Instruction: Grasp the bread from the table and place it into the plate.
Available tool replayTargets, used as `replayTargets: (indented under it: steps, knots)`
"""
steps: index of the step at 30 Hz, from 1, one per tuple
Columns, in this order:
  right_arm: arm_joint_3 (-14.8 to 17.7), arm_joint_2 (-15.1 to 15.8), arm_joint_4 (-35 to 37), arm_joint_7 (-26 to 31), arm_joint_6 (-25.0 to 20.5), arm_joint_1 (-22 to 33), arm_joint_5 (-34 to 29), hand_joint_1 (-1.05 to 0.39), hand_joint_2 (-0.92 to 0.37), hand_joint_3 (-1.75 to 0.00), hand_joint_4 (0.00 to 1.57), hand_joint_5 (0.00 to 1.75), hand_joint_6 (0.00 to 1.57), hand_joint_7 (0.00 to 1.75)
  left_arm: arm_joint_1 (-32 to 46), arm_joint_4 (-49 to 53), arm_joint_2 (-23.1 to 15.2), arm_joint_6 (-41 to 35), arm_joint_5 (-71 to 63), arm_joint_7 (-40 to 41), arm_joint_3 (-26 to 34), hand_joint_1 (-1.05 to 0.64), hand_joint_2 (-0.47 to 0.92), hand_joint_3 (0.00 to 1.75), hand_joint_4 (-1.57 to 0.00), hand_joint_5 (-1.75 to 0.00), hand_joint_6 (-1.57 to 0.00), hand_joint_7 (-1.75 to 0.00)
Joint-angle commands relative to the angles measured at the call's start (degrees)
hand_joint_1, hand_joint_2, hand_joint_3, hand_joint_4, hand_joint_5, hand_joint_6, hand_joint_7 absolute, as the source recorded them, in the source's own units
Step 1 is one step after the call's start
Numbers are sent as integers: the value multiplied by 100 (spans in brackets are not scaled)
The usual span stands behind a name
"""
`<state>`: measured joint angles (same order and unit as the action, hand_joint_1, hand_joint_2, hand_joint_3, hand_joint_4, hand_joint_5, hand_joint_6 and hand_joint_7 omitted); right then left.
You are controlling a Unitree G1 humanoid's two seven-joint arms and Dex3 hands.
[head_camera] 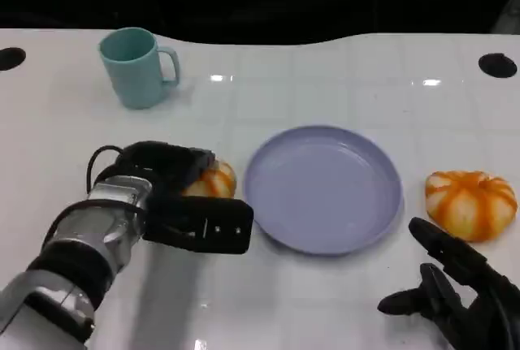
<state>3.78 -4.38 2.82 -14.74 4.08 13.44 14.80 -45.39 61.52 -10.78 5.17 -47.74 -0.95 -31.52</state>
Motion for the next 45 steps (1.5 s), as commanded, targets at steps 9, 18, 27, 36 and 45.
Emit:
replayTargets:
  steps: [9,18,27,36,45]
  knots:
    - [25,56,-165,68,-32,87,28,-75,-92,-32,85,97,117,4,-69,689,75,631,699,1795,382,-22,92,34,-83,-174,-59,-169]
    - [57,85,-130,39,-68,63,72,-76,-92,-32,85,97,117,4,-274,450,139,704,1441,2062,1014,-18,85,47,-79,-175,-56,-167]
    - [76,97,-86,-1,-66,32,100,-76,-92,-31,85,98,117,5,-482,-228,224,1042,1776,1722,1210,-12,58,98,-79,-175,-59,-175]
    - [94,101,-77,-72,-121,17,197,-75,-92,-31,84,97,117,4,-696,-335,452,1952,1638,1510,892,-12,50,106,-83,-175,-67,-175]
    - [65,101,-120,-39,-110,42,145,-76,-92,-30,85,96,117,5,-809,7,852,2252,1268,1604,420,-19,62,96,-92,-175,-70,-174]
